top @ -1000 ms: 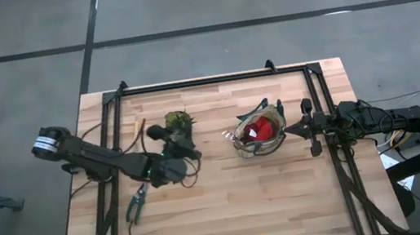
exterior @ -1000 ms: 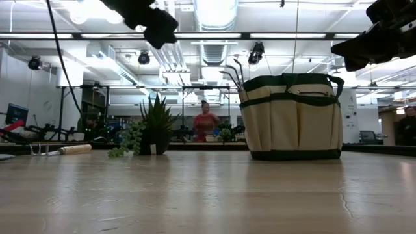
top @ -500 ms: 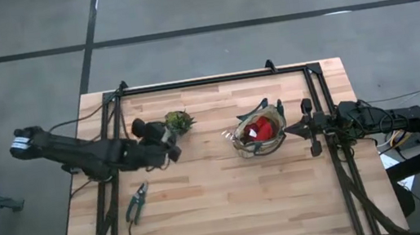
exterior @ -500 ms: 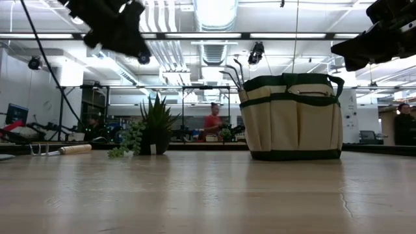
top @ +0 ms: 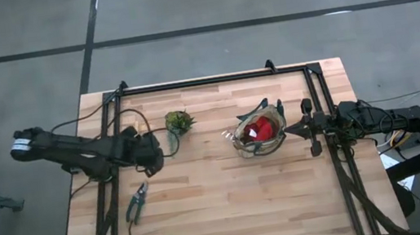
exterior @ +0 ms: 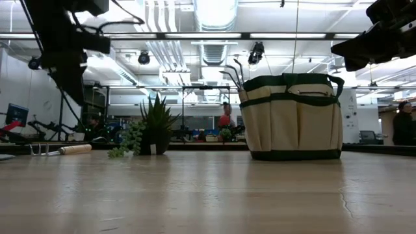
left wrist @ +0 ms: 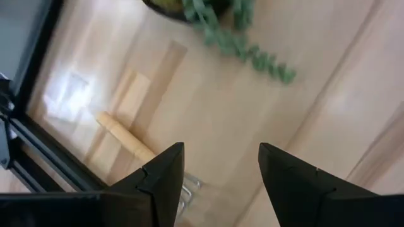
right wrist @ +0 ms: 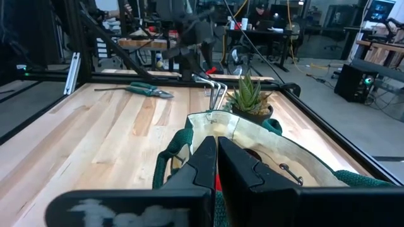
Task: Pick & Place Garden tools in Gardening bag
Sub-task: Put the brown hand rake into the gardening bag
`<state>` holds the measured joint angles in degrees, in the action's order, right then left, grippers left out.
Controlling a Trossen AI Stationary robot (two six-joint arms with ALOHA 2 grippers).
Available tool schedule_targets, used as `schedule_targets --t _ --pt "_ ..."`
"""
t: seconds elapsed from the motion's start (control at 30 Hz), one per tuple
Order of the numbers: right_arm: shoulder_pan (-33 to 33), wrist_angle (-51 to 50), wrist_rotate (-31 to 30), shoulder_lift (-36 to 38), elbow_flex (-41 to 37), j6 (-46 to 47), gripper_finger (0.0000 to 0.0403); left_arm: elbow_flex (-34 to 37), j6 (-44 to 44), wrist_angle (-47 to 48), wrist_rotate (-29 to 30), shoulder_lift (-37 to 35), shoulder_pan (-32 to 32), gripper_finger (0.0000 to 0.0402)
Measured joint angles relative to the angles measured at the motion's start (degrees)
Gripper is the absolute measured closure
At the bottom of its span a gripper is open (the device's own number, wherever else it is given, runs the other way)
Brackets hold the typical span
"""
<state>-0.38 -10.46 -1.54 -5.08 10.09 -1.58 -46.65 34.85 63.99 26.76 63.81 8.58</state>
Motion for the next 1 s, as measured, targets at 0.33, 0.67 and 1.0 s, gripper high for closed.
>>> schedule_targets --t 0.33,0.67,1.0 --pt "-0.01 0.02 0.0 0.04 0.0 -0.08 0.0394 0.22 -7.59 7.29 -5.96 12.08 -5.31 0.0216" --pt "-0.01 0.0 0.0 0.04 0.0 -0.09 0.0394 1.28 -18.11 6.29 -6.22 19.81 -6.71 0.0241" --pt "0.0 0.0 0.0 0.03 0.0 -0.03 0.0394 5.75 -18.99 2.45 -9.2 21.18 -7.4 0.0241"
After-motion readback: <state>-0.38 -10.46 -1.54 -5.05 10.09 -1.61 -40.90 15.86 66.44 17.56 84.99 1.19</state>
